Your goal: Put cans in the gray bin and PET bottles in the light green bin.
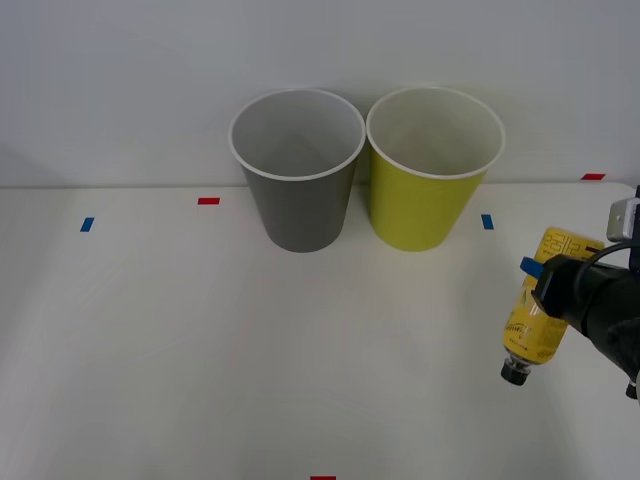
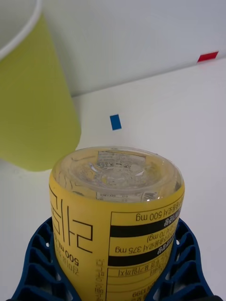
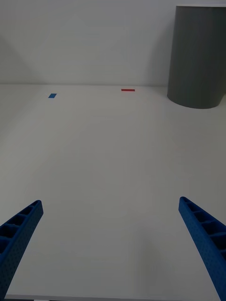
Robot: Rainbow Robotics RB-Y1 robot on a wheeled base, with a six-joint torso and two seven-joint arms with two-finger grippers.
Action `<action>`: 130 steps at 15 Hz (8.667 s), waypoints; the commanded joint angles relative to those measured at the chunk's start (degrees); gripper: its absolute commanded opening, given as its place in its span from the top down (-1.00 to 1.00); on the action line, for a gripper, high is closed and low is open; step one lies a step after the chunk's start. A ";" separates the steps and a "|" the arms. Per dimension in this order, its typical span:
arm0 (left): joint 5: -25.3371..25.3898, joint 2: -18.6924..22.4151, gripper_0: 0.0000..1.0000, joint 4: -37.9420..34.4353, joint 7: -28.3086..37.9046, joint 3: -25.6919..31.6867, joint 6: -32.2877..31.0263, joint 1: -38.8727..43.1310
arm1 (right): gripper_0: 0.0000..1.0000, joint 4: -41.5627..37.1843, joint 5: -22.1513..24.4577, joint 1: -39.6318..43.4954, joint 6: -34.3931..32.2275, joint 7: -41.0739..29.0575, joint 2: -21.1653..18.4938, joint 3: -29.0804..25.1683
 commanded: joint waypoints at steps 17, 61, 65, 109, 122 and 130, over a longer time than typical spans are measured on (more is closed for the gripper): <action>0.00 0.00 -1.00 0.00 0.00 0.00 0.00 0.00 | 1.00 -3.65 17.09 -16.40 1.70 2.02 6.20 7.35; 0.00 0.00 -1.00 0.00 0.00 0.00 0.00 0.00 | -1.00 28.31 21.93 -38.72 -34.95 5.71 3.65 7.79; 0.00 0.00 -1.00 0.00 0.00 0.00 0.00 0.00 | -1.00 17.94 17.97 -28.35 -34.86 5.71 2.16 5.95; 0.00 0.00 -1.00 0.00 0.00 0.00 0.00 0.00 | -1.00 29.45 5.23 48.82 -111.68 4.04 -6.98 3.05; 0.00 0.00 -1.00 0.00 0.00 0.00 0.00 0.00 | -1.00 29.45 6.19 54.88 -117.39 1.49 -6.72 3.05; 0.00 0.00 -1.00 0.00 0.00 0.00 0.00 0.00 | -1.00 29.45 6.19 54.88 -117.39 1.49 -6.72 3.05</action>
